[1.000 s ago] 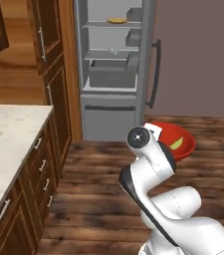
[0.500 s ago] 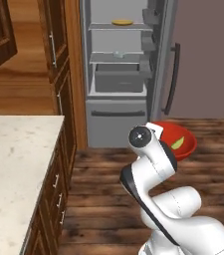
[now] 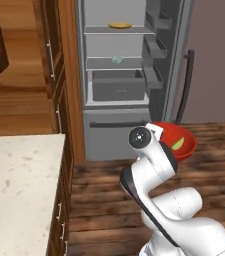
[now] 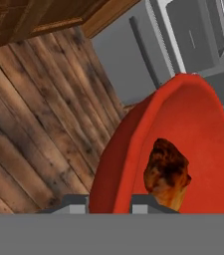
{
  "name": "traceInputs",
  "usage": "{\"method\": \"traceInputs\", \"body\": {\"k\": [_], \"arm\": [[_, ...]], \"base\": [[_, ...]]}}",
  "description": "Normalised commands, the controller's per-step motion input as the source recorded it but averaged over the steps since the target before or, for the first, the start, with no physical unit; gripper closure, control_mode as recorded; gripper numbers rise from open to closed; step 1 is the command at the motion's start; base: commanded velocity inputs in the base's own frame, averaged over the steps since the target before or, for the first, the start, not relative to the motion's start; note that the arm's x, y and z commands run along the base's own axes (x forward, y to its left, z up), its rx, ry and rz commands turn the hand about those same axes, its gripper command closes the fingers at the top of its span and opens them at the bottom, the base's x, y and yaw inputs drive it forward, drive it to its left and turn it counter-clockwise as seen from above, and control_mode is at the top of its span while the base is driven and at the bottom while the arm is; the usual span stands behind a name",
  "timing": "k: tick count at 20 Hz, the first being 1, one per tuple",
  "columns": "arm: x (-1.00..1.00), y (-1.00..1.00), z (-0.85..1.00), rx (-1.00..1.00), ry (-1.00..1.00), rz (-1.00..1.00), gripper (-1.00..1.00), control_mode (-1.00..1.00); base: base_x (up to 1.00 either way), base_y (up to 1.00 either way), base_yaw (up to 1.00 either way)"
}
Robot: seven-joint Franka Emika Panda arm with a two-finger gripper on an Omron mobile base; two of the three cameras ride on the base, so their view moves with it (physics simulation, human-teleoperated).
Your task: Pick the chicken drumstick and lemon wedge from their plates and place them in the bowl. Then put the bowl in the fridge.
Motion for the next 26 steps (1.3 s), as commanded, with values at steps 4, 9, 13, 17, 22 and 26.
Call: {"method": "traceInputs", "body": {"k": [4, 9, 13, 17, 22, 26], "arm": [[0.00, 0.00, 0.00, 0.00, 0.00, 0.00, 1.00, 1.00], [0.00, 0.00, 0.00, 0.00, 0.00, 0.00, 1.00, 1.00], [0.00, 0.00, 0.00, 0.00, 0.00, 0.00, 1.00, 1.00], [0.00, 0.00, 0.00, 0.00, 0.00, 0.00, 1.00, 1.00], [0.00, 0.00, 0.00, 0.00, 0.00, 0.00, 1.00, 1.00], [0.00, 0.00, 0.00, 0.00, 0.00, 0.00, 1.00, 1.00]], "base": [[0.65, 0.55, -0.09], [0.74, 0.45, -0.11], [0.78, 0.22, -0.27], [0.64, 0.17, -0.21], [0.53, 0.32, -0.08], [0.55, 0.29, 0.00]]}}
